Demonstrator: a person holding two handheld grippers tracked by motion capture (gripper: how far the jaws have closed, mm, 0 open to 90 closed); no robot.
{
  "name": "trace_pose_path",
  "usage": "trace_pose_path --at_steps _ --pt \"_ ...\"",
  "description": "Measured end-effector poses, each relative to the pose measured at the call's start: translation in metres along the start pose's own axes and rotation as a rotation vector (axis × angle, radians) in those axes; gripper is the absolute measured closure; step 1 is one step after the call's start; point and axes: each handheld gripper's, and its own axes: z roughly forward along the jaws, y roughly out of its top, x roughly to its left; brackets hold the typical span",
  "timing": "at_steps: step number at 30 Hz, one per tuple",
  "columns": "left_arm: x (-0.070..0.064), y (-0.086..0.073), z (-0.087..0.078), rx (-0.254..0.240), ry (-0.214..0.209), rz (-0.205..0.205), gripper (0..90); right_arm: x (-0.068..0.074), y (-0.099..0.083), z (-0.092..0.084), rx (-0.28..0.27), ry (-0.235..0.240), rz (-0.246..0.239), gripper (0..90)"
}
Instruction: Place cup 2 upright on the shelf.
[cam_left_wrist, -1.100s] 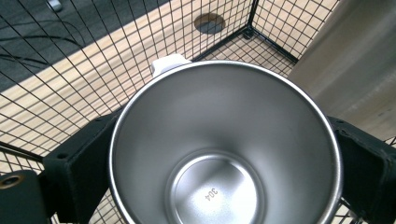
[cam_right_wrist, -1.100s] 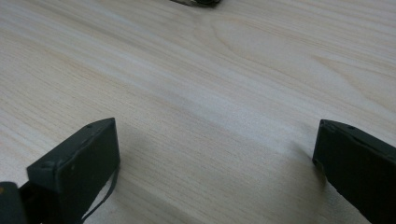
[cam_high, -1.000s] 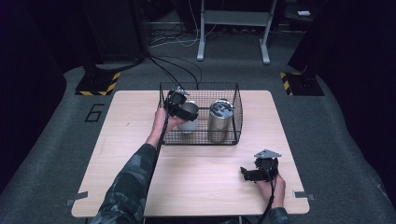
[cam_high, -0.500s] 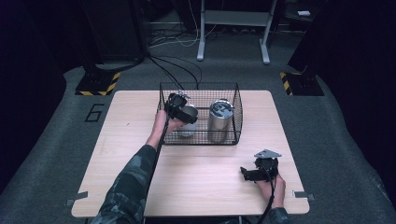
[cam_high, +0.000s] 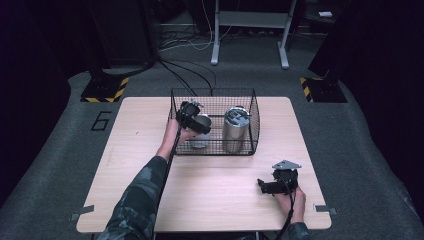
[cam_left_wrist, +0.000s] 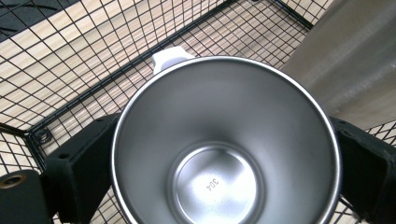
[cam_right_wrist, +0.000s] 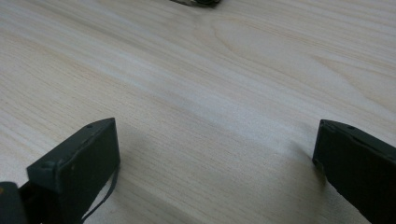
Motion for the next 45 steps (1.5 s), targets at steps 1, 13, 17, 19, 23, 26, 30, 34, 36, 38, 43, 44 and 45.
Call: trace_pose_path --at_steps 1,13,17,19,23,26,30,34,36,38,43,44,45 --pt "0.0 0.0 0.0 0.0 -0.001 0.0 5.8 0.0 0.0 0.0 0.0 0.0 0.0 0.0" --pt "-0.002 -0.002 -0.006 -0.002 0.018 0.001 1.4 0.0 0.0 0.0 0.0 0.0 0.0 0.0" --pt "-0.005 -0.001 -0.01 0.007 0.029 0.009 0.2 0.0 0.0 0.0 0.0 0.0 0.0 0.0" --pt "-0.005 -0.001 -0.013 0.002 0.028 0.011 0.0 0.0 0.0 0.0 0.0 0.0 0.0 0.0" --pt "-0.005 0.0 -0.021 -0.038 0.038 0.004 0.0 0.0 0.0 0.0 0.0 0.0 0.0 0.0" --pt "-0.007 0.001 -0.03 -0.072 0.032 0.004 0.0 0.0 0.0 0.0 0.0 0.0 0.001 0.0" --pt "-0.01 0.0 -0.045 -0.106 0.029 0.007 0.0 0.0 0.0 0.0 0.0 0.0 0.001 0.0" --pt "-0.02 -0.008 -0.07 -0.148 0.044 0.043 0.0 0.001 0.0 0.0 0.002 -0.001 0.007 0.0" --pt "-0.027 -0.016 -0.082 -0.157 0.059 0.06 0.0 0.001 0.0 0.0 0.003 -0.002 0.009 0.0" --pt "-0.033 -0.028 -0.093 -0.171 0.072 0.081 0.1 0.0 0.0 0.0 0.002 -0.001 0.007 0.0" --pt "-0.044 -0.066 -0.114 -0.179 0.097 0.125 0.1 0.0 0.0 0.0 0.0 -0.001 0.001 0.0" --pt "-0.046 -0.074 -0.117 -0.181 0.099 0.122 0.1 0.0 0.0 0.0 0.0 -0.001 0.001 0.0" --pt "-0.048 -0.083 -0.12 -0.182 0.1 0.123 0.1 0.0 0.0 0.0 0.0 -0.001 0.001 0.0"
